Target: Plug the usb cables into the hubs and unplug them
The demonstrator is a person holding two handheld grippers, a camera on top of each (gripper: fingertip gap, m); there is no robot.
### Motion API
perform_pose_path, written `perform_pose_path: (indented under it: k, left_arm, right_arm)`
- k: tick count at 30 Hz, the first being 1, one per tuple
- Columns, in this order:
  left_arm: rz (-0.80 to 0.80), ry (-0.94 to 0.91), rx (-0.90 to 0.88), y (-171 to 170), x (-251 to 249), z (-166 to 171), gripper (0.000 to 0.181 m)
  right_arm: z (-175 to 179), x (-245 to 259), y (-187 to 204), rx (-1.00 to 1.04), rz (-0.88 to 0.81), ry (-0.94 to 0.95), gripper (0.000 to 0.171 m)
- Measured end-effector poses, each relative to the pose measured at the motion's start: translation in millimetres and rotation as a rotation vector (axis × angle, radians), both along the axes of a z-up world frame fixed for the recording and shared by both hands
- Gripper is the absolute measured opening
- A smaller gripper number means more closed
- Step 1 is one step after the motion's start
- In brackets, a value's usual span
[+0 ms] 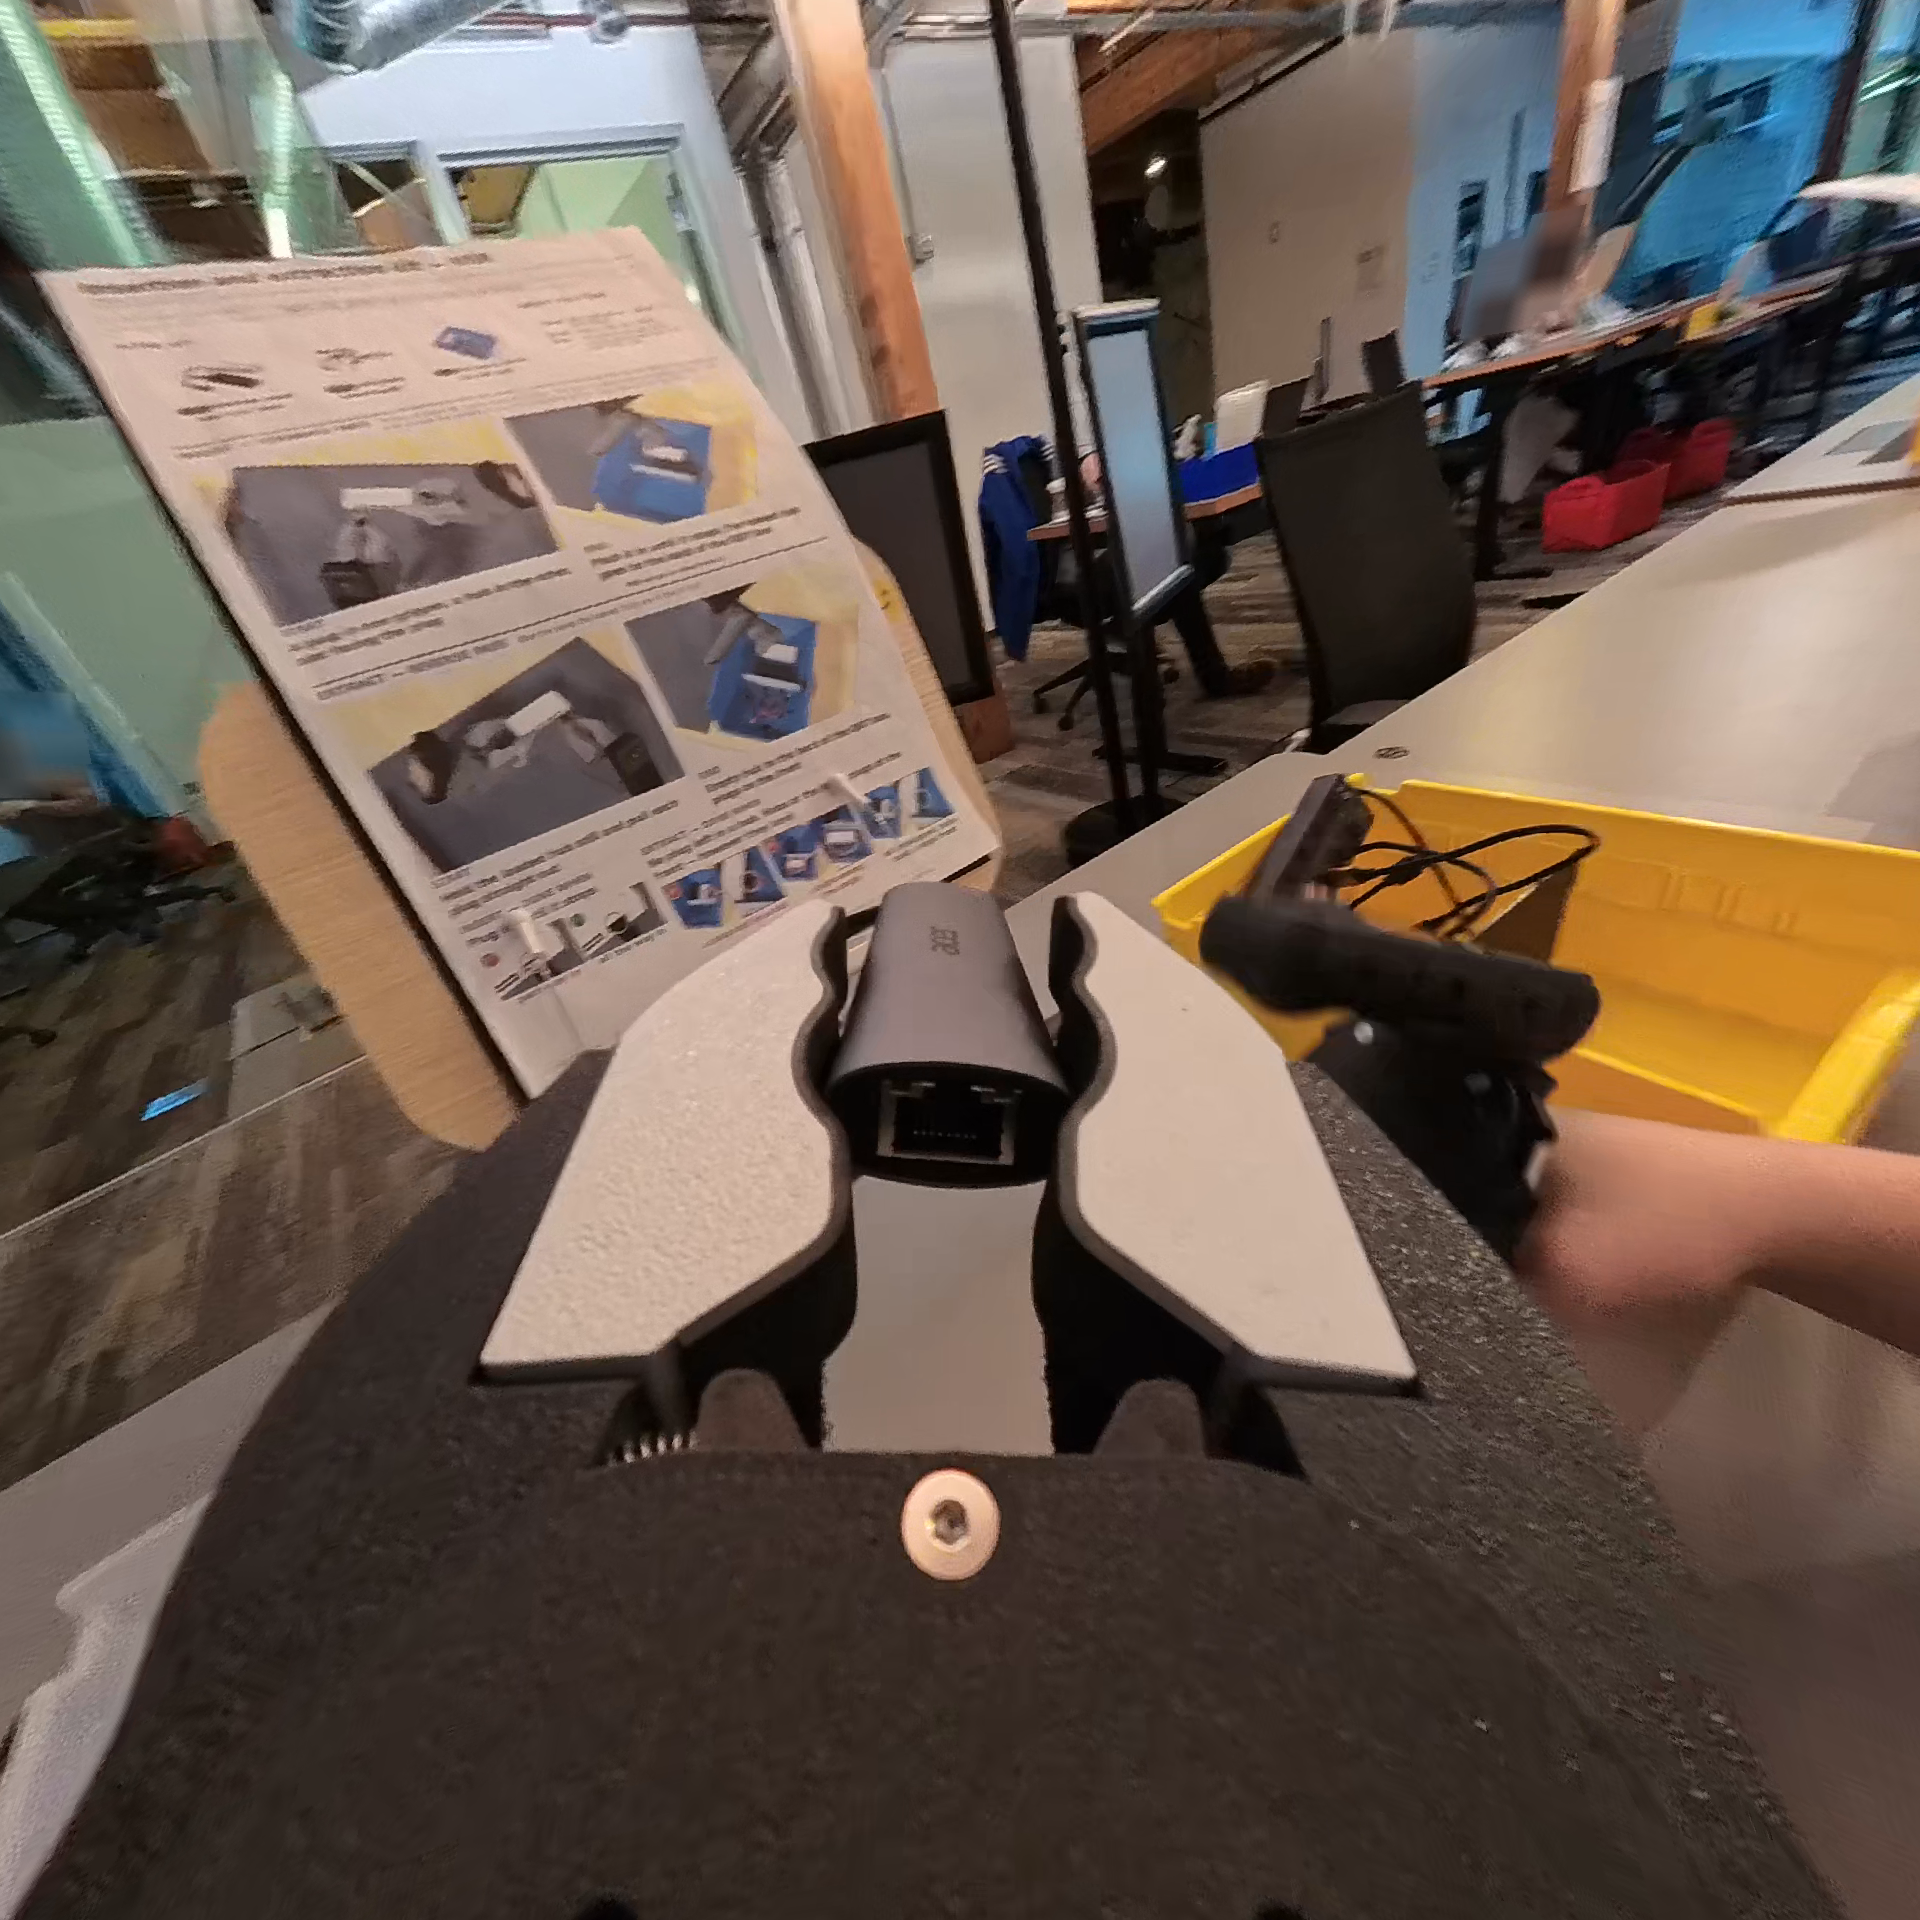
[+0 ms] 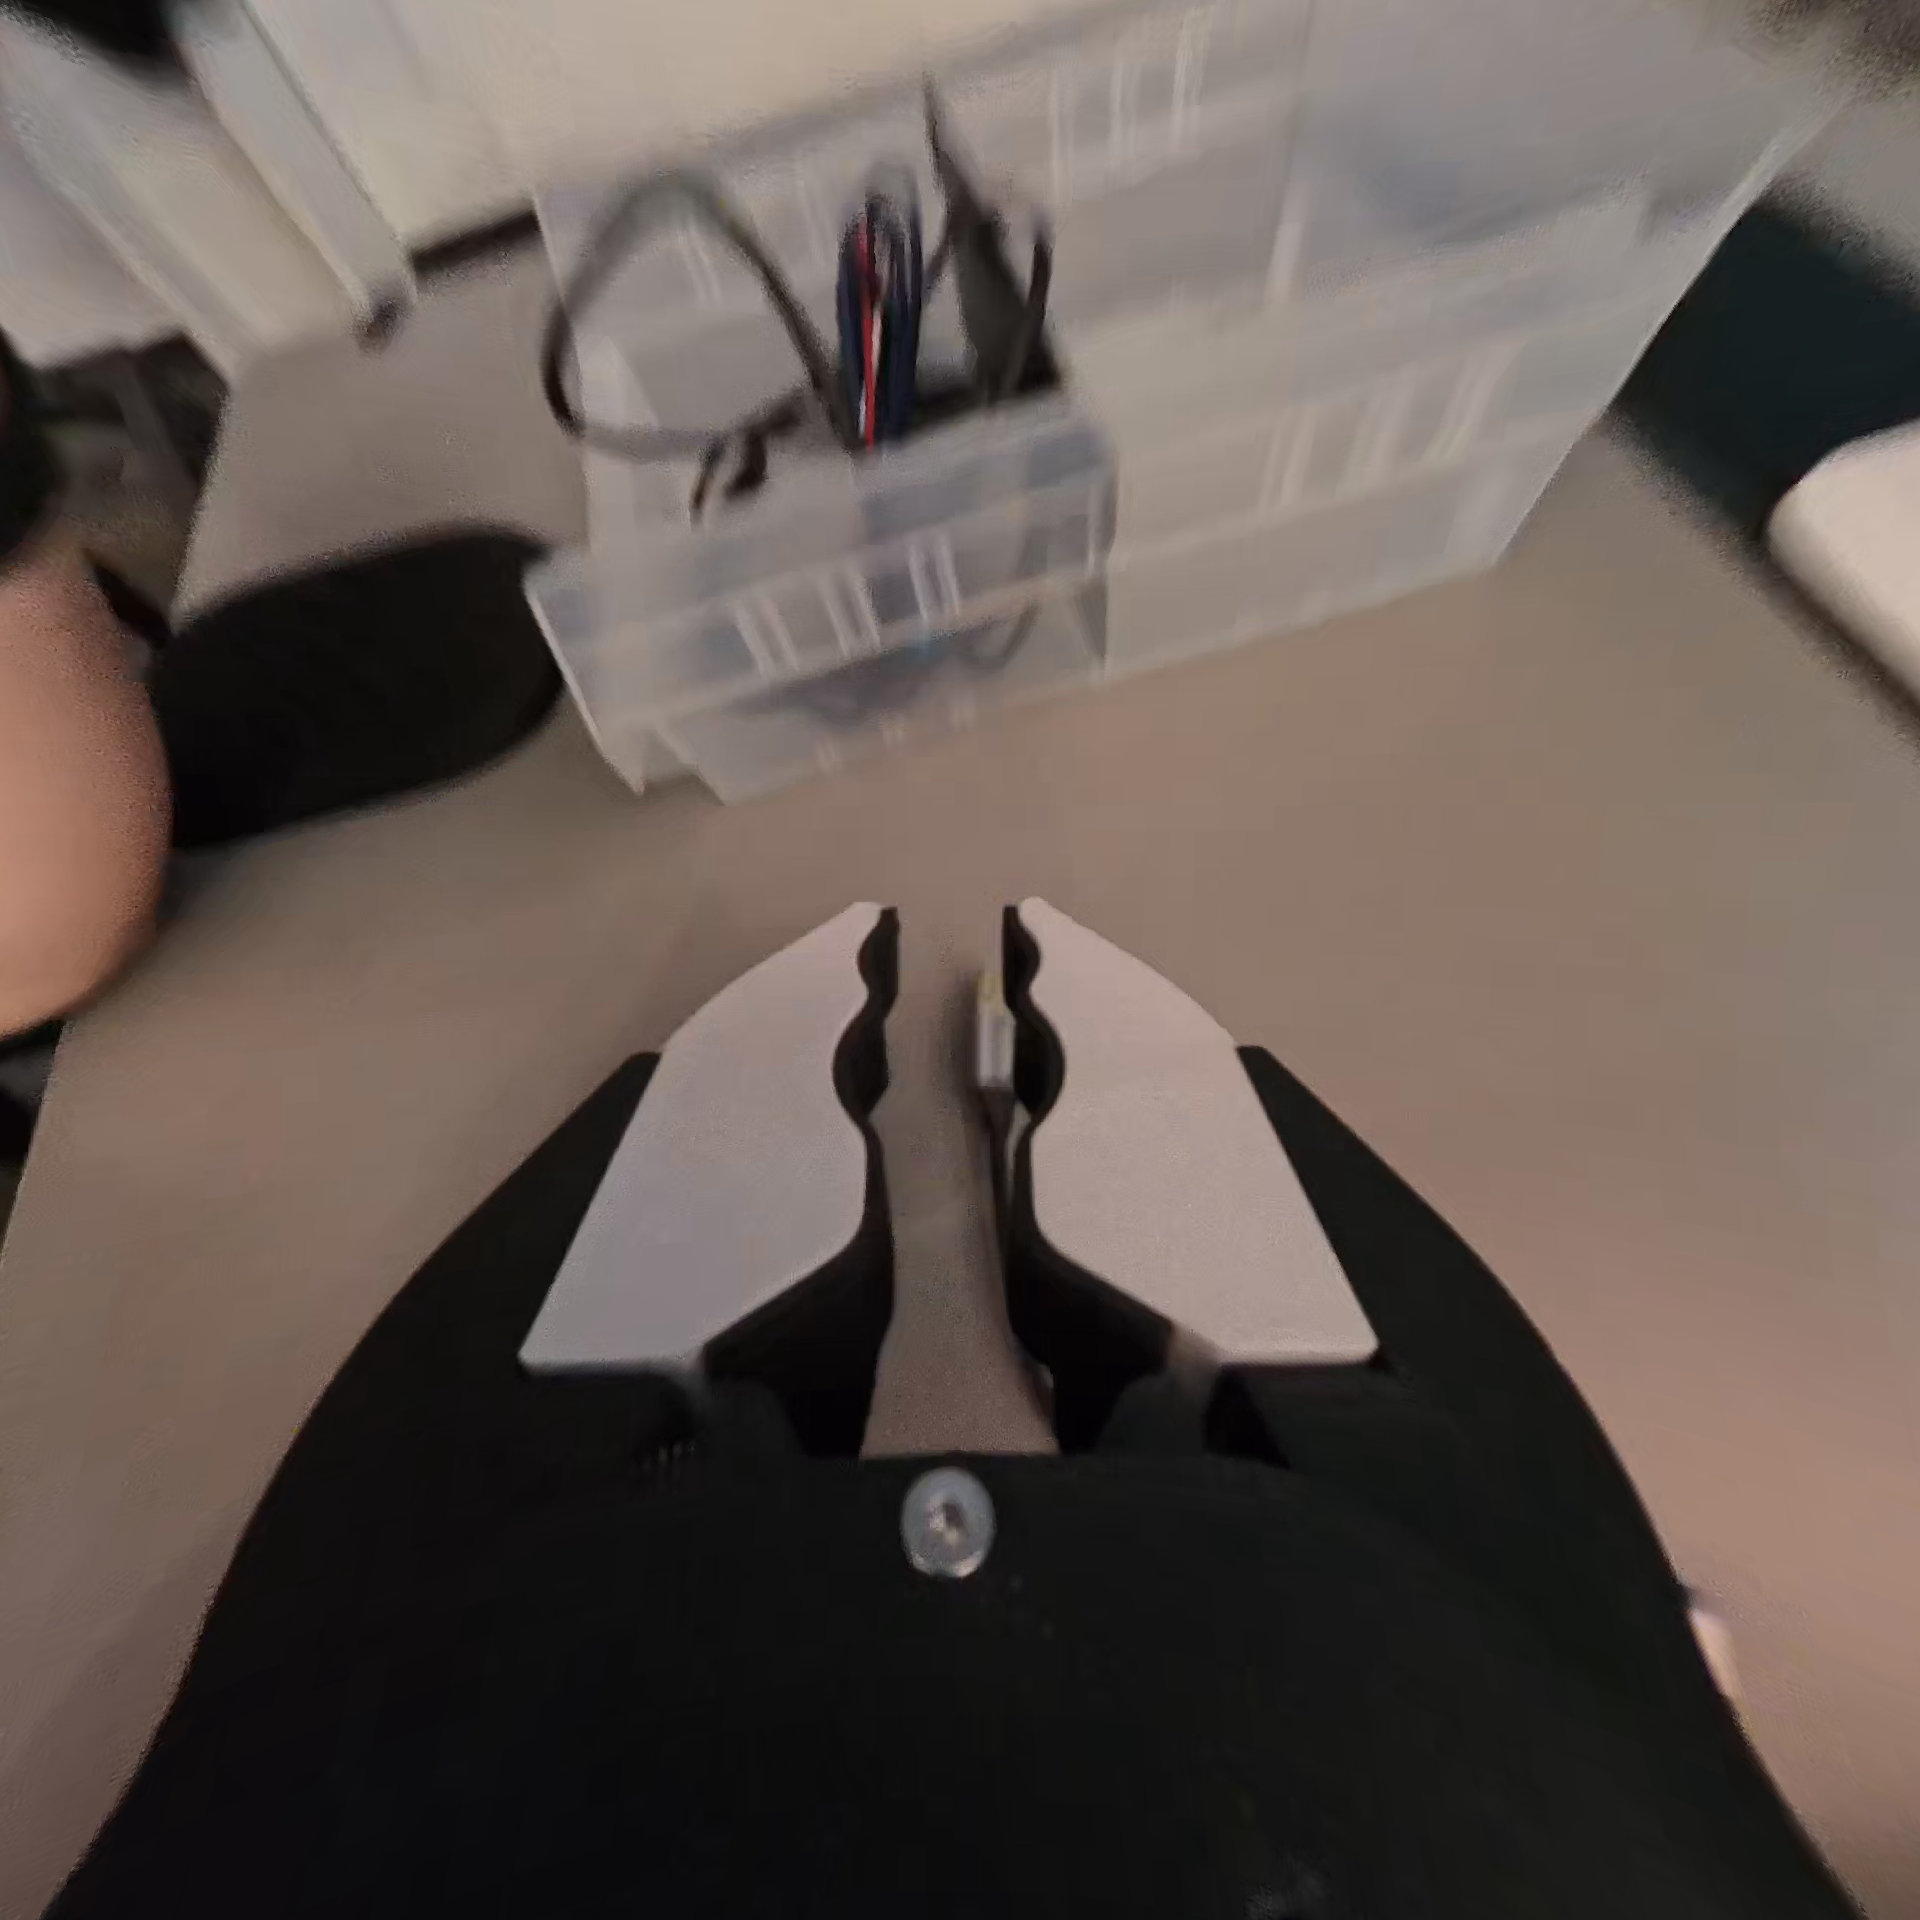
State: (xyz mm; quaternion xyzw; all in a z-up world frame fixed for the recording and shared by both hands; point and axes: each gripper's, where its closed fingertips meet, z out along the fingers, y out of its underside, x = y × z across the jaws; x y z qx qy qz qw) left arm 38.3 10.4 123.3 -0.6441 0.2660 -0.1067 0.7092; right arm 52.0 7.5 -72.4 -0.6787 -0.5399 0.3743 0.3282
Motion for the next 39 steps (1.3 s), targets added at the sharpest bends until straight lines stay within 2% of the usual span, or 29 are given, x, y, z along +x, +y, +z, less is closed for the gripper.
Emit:
perform_pose_path:
  k: [2,5,7,8,12,13,15,17,19,21,23,25,28,33,39]
  left_arm:
    - [-0.092,-0.045,-0.024,-6.5,9.1,1.6,0.038]
    - [-0.210,-0.125,-0.072,-15.3,20.2,4.4,0.038]
    - [-0.295,-0.157,-0.138,-21.0,30.6,0.9,0.038]
    - [-0.336,-0.177,-0.174,-23.7,36.5,-1.0,0.037]
    - [-0.471,-0.223,-0.307,-33.8,64.5,-12.2,0.037]
    - [-0.492,-0.217,-0.336,-35.4,71.4,-16.6,0.037]
    - [-0.521,-0.183,-0.373,-37.9,83.4,-26.0,0.038]
    - [-0.527,-0.117,-0.363,-39.0,86.4,-32.2,0.037]
    - [-0.504,0.022,-0.268,-40.2,82.3,-34.6,0.038]
    - [-0.413,0.204,-0.107,-38.7,71.2,-34.6,0.053]
    - [-0.379,0.365,0.052,-46.2,67.5,-37.7,0.052]
    - [-0.353,0.446,0.161,-50.3,71.4,-38.7,0.048]
    - [-0.389,0.450,0.162,-55.2,84.4,-40.8,0.046]
    - [-0.475,0.509,0.237,-69.1,97.7,-47.7,0.025]
    - [-0.462,0.599,0.251,-67.4,94.2,-54.8,0.018]
  right_arm:
    - [57.7,6.8,6.8,0.208,-0.043,0.183,0.027]
    - [141.9,36.6,-5.2,0.664,-0.117,0.415,0.042]
    - [175.4,56.2,-18.5,0.905,-0.166,0.498,0.047]
    - [181.3,60.9,-24.2,0.992,-0.164,0.500,0.047]
    - [163.0,55.2,-23.1,1.165,-0.114,0.358,0.047]
    - [160.2,54.9,-18.5,1.195,-0.134,0.333,0.043]
    - [150.9,55.5,-15.9,1.259,-0.112,0.253,0.019]
    - [144.6,57.3,-17.1,1.271,-0.057,0.187,0.019]
    - [147.0,61.7,-20.9,1.196,-0.017,0.175,0.018]
    - [150.2,69.3,-28.3,1.142,0.045,0.184,0.018]
    - [156.2,78.0,-33.9,1.099,0.072,0.198,0.018]
    - [155.6,82.7,-43.2,1.035,0.136,0.196,0.018]
    - [151.0,84.9,-51.5,1.032,0.192,0.162,0.017]
    - [144.4,80.4,-59.8,1.034,0.251,0.148,0.018]
    - [144.7,77.1,-55.6,1.081,0.226,0.154,0.021]
